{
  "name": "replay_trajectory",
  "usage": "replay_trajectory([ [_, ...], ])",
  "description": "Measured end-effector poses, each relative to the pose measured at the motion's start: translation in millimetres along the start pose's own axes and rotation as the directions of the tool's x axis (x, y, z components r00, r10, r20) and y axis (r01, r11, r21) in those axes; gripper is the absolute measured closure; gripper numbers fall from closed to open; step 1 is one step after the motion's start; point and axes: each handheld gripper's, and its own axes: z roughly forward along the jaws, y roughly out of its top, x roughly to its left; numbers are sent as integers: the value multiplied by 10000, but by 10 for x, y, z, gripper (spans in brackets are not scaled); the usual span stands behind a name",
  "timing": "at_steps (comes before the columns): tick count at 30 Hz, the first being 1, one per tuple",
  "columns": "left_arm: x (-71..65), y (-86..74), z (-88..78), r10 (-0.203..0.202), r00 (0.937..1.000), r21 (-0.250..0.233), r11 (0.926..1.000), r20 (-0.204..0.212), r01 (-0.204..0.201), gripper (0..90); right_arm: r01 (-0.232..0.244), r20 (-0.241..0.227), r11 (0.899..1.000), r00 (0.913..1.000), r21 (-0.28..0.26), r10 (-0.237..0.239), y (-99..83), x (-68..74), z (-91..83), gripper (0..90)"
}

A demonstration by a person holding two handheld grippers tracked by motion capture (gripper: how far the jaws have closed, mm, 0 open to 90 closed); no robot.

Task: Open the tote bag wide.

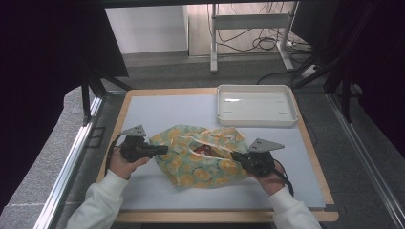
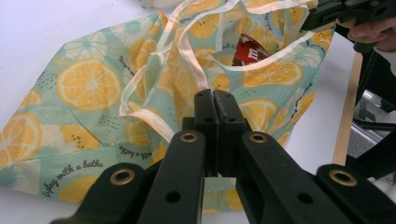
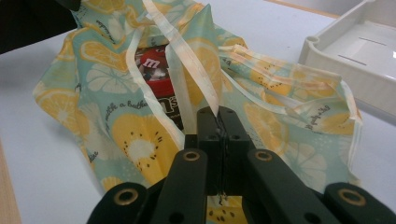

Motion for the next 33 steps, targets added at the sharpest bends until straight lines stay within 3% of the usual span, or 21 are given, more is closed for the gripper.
replay_trajectory([
  [11,-104,-168,-88,58,9997,-145,9999,245,-54,899,34,-269,10000,9996,-81,-36,-43,90,-83,881],
  [19,-174,-268,-71,30,9979,-14,10000,651,-29,897,31,-540,9990,9985,451,-6,-183,199,-103,881],
  [33,-166,-381,59,-144,9980,601,9981,614,107,896,-127,-654,9931,9976,1162,204,-315,218,-38,880],
])
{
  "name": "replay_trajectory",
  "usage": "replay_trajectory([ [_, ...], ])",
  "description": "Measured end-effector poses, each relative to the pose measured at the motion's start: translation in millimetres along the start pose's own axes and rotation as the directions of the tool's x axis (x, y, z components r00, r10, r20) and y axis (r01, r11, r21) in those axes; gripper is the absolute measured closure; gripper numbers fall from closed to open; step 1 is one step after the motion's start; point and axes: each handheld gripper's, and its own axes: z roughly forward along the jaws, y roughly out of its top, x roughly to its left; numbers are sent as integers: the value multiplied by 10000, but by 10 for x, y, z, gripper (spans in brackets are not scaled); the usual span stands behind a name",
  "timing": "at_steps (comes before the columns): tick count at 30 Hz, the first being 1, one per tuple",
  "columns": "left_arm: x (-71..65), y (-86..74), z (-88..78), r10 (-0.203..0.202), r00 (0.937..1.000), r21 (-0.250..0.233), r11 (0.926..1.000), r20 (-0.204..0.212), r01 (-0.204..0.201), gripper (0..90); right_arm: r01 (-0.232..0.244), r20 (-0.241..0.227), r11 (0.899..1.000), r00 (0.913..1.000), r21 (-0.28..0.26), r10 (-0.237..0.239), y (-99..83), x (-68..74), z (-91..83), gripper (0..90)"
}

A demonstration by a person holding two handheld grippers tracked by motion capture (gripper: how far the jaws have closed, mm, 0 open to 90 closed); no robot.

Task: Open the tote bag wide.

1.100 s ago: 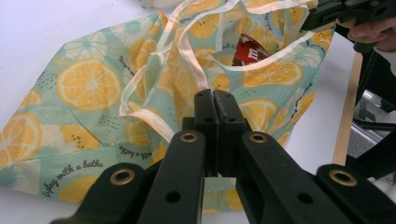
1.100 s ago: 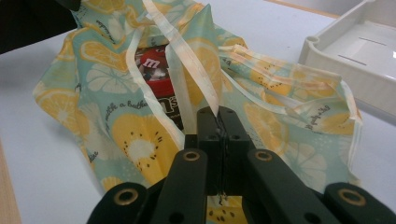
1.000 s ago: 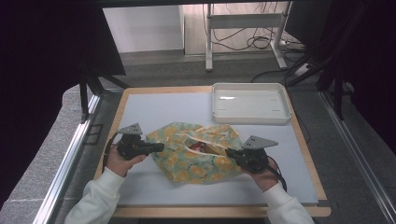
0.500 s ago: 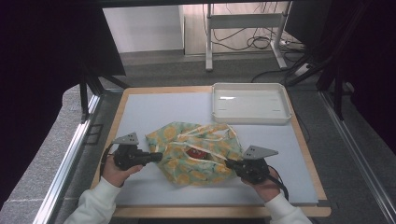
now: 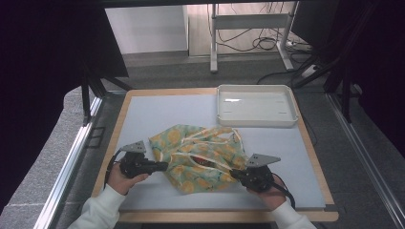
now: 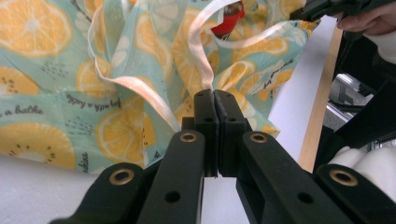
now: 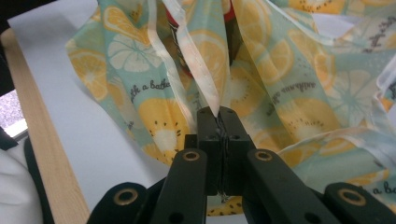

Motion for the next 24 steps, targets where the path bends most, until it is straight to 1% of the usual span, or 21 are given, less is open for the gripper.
replay_trajectory([
  [2,16,-23,31,-31,10000,153,9999,-35,31,896,-115,15,9999,9999,114,115,-21,-7,18,881],
  [3,16,-23,31,-31,10000,153,9999,-35,31,896,-115,15,9999,9999,114,115,-21,-7,18,881],
  [6,31,-33,47,-71,9999,246,9997,-85,73,897,-71,10,9993,10000,375,71,-55,-5,52,881],
  [8,43,-46,60,-101,9999,333,9994,-125,105,897,-67,16,9990,10000,447,66,-63,-4,59,881],
  [10,52,-53,70,-4,9997,508,9987,-225,16,897,-92,-2,9984,10000,553,93,-80,-9,73,881],
  [12,58,-67,89,-35,9996,630,9980,-265,52,897,-122,-31,9976,9999,687,125,-99,-17,86,881],
  [15,76,-83,115,-54,9996,771,9970,-285,76,898,-226,-39,9957,9997,894,230,-127,-23,103,881],
  [16,82,-90,126,-93,9996,831,9965,-285,117,899,-333,-17,9945,9994,991,336,-138,-27,109,881],
  [21,108,-114,161,-103,9990,1113,9937,-428,150,900,-422,-25,9928,9991,1119,427,-159,-29,111,881],
  [24,122,-122,179,-144,9987,1200,9926,-482,201,900,-448,-10,9920,9990,1183,452,-172,-33,109,881],
])
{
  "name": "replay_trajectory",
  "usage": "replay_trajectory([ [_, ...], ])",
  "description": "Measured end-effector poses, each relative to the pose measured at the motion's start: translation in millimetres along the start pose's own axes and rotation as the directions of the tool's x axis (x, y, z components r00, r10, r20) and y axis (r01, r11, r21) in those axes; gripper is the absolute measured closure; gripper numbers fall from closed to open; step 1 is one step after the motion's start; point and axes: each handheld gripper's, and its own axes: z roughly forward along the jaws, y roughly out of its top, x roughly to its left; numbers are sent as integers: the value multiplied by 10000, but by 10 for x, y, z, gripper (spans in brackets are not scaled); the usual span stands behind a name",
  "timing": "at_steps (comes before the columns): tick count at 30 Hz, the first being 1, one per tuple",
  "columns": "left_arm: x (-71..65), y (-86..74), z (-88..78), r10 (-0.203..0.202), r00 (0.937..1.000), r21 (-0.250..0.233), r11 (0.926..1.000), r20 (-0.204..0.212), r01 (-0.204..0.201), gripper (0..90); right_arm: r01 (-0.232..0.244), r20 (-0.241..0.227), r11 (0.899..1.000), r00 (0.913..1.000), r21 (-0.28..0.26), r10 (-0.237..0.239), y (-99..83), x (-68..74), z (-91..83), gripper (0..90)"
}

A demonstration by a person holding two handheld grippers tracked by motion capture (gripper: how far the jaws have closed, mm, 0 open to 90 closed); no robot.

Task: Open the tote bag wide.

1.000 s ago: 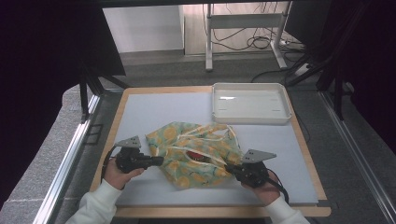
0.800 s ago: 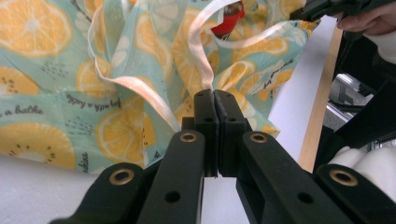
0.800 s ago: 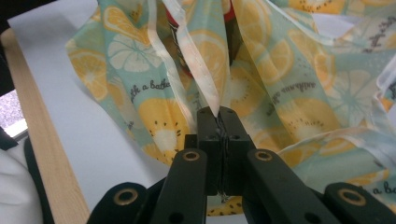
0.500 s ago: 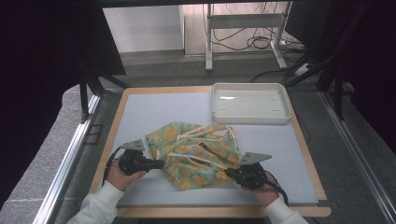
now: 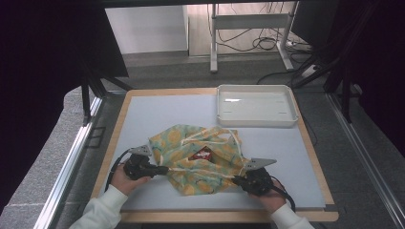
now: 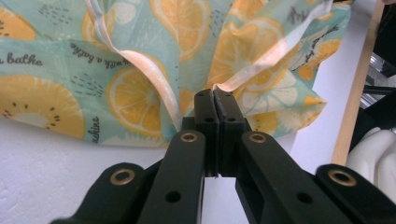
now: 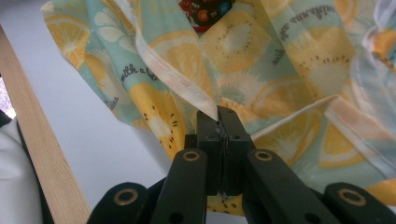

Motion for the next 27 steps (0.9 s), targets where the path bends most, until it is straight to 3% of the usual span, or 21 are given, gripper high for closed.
replay_trajectory([
  [9,26,-22,86,-119,9996,389,9992,-272,130,900,-32,184,9999,9998,158,29,-10,-38,-1,881],
  [17,34,-26,110,-103,9998,506,9987,-161,111,867,-98,366,9997,9993,214,90,-26,-59,-3,880],
  [20,38,-27,84,-61,9998,351,9994,-168,67,817,27,390,10000,9992,68,-30,-19,-40,-15,819],
  [22,32,-23,50,-49,10000,163,9999,-78,50,711,347,650,9991,9973,-243,-331,-6,5,-40,682],
  [23,21,-22,27,-38,10000,36,10000,-75,38,711,347,650,9991,9973,-243,-331,-6,5,-40,682],
  [27,-27,-30,-93,64,9998,-588,9982,-199,-76,598,660,1010,9943,9932,-835,-574,-4,76,-111,536],
])
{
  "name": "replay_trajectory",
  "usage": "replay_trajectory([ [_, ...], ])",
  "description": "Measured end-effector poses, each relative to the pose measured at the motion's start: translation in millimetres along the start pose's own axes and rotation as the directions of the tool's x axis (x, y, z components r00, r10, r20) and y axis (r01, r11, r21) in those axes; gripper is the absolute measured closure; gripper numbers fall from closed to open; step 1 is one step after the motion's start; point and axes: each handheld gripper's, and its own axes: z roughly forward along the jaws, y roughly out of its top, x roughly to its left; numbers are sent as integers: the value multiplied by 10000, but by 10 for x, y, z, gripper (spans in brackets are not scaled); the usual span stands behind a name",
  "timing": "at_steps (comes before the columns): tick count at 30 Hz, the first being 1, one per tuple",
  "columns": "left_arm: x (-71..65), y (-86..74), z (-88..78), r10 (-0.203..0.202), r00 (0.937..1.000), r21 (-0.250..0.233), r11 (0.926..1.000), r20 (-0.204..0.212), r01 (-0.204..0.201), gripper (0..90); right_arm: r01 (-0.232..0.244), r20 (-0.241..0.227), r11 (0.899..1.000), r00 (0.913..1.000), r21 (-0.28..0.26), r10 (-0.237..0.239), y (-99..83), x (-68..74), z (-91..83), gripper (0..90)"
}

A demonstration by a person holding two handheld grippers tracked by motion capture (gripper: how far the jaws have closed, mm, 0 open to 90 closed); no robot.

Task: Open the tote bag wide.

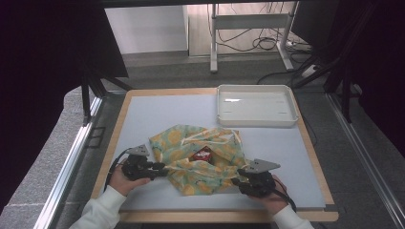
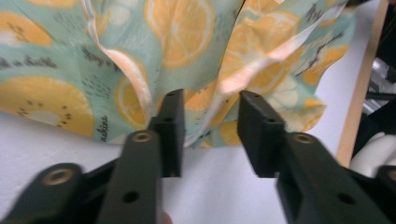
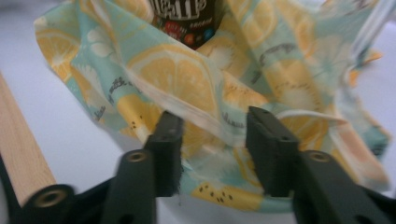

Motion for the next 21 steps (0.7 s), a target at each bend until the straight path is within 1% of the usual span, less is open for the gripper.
replay_trajectory([
  [1,-28,-4,-66,34,10000,-378,9993,-89,-38,550,-52,145,9996,9999,-290,56,0,12,-49,489],
  [2,-28,-4,-66,34,10000,-378,9993,-89,-38,535,-52,145,9996,9999,-290,56,0,12,-49,489],
  [3,-42,-3,-98,19,9999,-564,9984,-108,-25,535,-141,208,9990,9997,-415,150,1,13,-74,468],
  [5,-69,7,-165,7,9999,-940,9956,-124,-19,506,-343,285,9972,9989,-667,362,9,11,-119,435],
  [6,-81,15,-203,-18,10000,-1124,9937,-4,17,489,-424,317,9959,9985,-799,450,17,13,-139,410],
  [8,-108,36,-276,-58,9999,-1501,9886,130,76,470,-486,233,9937,9984,-1005,512,43,17,-185,378],
  [10,-124,63,-331,-31,10000,-1725,9850,72,43,461,-554,152,9911,9982,-1213,577,76,17,-236,359],
  [11,-126,95,-360,-39,10000,-1865,9825,-33,32,466,-662,29,9871,9977,-1455,673,114,5,-280,358],
  [13,-121,118,-368,-84,9999,-1928,9812,-78,67,473,-722,-12,9852,9973,-1555,729,136,-2,-294,358],
  [14,-119,132,-371,-80,9999,-1945,9809,-84,63,500,-716,-7,9847,9974,-1587,724,166,-14,-306,387],
  [16,-124,178,-377,7,10000,-1974,9803,-85,-24,608,-681,-214,9853,9976,-1567,656,208,-33,-306,485],
  [17,-135,215,-375,90,10000,-1926,9812,15,-85,648,-689,-364,9866,9973,-1476,642,234,-41,-298,517],
  [18,-146,239,-373,172,9998,-1900,9816,30,-163,716,-664,-494,9886,9970,-1355,602,268,-49,-282,579],
  [19,-166,271,-368,278,9996,-1873,9819,-30,-278,760,-621,-514,9895,9971,-1306,558,288,-52,-271,614],
  [20,-183,302,-360,377,9992,-1850,9820,-113,-391,814,-582,-550,9902,9972,-1266,516,316,-56,-254,671],
  [21,-193,335,-348,439,9990,-1816,9823,-103,-450,874,-546,-638,9912,9968,-1204,472,374,-69,-210,758],
])
